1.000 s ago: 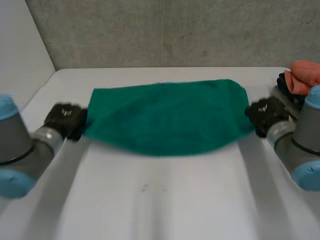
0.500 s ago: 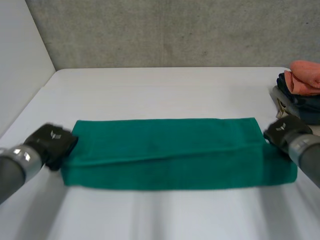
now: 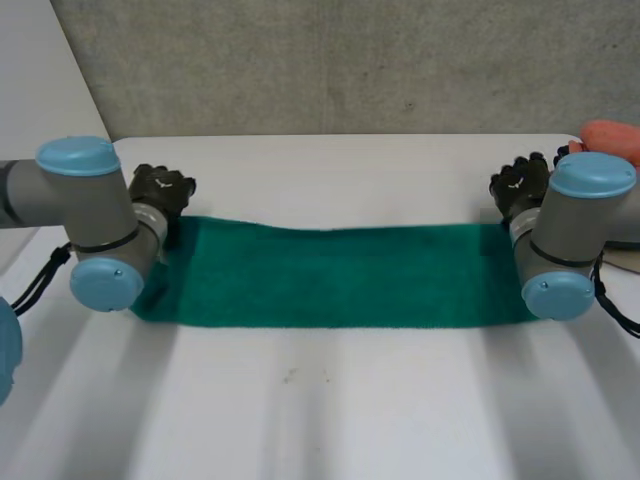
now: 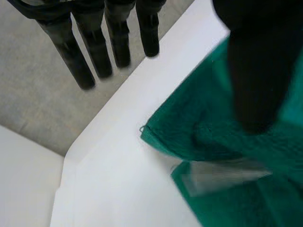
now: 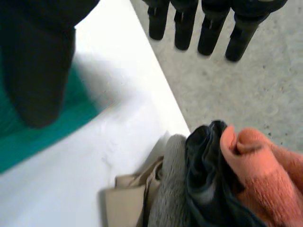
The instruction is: Fold the laundry.
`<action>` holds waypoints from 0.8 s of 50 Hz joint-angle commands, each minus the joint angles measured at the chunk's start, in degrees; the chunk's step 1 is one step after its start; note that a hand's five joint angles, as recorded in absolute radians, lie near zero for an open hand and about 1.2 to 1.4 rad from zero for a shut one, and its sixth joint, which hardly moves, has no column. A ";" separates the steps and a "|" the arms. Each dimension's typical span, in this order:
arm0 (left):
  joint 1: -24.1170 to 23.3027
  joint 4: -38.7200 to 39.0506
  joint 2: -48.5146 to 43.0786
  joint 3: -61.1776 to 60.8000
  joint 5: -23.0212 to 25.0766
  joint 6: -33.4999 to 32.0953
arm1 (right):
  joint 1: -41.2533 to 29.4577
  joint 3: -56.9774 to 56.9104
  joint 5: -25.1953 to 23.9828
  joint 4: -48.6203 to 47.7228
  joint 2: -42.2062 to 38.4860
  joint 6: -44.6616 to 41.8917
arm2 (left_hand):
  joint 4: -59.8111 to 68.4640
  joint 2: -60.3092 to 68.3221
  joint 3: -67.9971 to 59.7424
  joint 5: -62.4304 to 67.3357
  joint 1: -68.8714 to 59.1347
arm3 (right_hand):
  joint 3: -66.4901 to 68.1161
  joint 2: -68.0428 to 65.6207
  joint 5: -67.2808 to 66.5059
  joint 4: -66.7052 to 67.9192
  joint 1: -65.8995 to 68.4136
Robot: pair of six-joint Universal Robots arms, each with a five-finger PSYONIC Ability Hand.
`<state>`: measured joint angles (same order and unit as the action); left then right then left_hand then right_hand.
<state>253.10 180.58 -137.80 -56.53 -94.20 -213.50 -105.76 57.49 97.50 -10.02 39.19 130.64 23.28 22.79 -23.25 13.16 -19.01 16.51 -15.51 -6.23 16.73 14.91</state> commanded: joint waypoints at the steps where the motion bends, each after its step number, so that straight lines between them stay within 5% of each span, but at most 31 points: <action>1: -2.43 -0.23 1.47 -2.25 -0.28 0.89 | -1.29 4.02 0.24 -0.26 4.39 4.88 | -13.28 -12.79 13.25 -13.16 9.01 | -6.51 5.51 6.23 -6.73 -4.91; 7: -1.82 0.12 10.60 -12.80 0.42 2.56 | 0.64 16.41 -2.30 1.84 15.46 10.51 | -13.28 -12.79 13.25 -13.16 9.01 | -6.51 5.51 6.23 -6.73 -4.91; 12: -1.64 1.52 16.85 -21.42 0.77 3.97 | 6.60 27.12 -10.37 8.86 22.41 13.67 | -13.28 -12.79 13.25 -13.16 9.01 | -6.51 5.51 6.23 -6.73 -4.91; 19: -1.55 5.30 21.87 -28.46 0.77 4.24 | 10.30 34.52 -15.93 7.84 23.30 13.76 | -13.28 -12.79 13.25 -13.16 9.01 | 11.22 -12.22 -11.50 11.00 12.82; 26: -1.73 6.97 22.22 -30.13 0.77 4.24 | 11.10 35.76 -16.02 3.70 21.99 13.77 | -13.28 -12.79 13.25 -13.16 9.01 | 11.90 -12.91 -12.19 11.68 13.51; 30: -1.99 6.97 22.22 -30.48 0.77 4.24 | 11.10 35.50 -16.20 1.50 19.70 13.77 | -13.28 -12.79 13.25 -13.16 9.01 | 28.66 -29.66 -28.95 28.44 30.27; 31: -2.08 6.97 22.22 -30.57 0.77 4.32 | 11.36 35.33 -16.20 1.06 19.44 13.77 | -13.28 -12.79 13.25 -13.16 9.01 | 60.37 -61.37 -60.65 60.15 61.97; 40: -2.08 6.97 23.89 -30.92 0.68 4.24 | 15.93 36.90 -15.85 0.88 21.19 12.98 | -13.28 -12.79 13.25 -13.16 9.01 | 63.49 -64.49 -63.77 63.27 65.09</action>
<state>250.95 187.65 -115.18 -87.24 -93.48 -209.22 -93.02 93.32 81.33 -9.29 58.94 144.12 11.69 11.88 -12.32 2.89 -11.60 67.02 -67.32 -56.24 67.19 64.11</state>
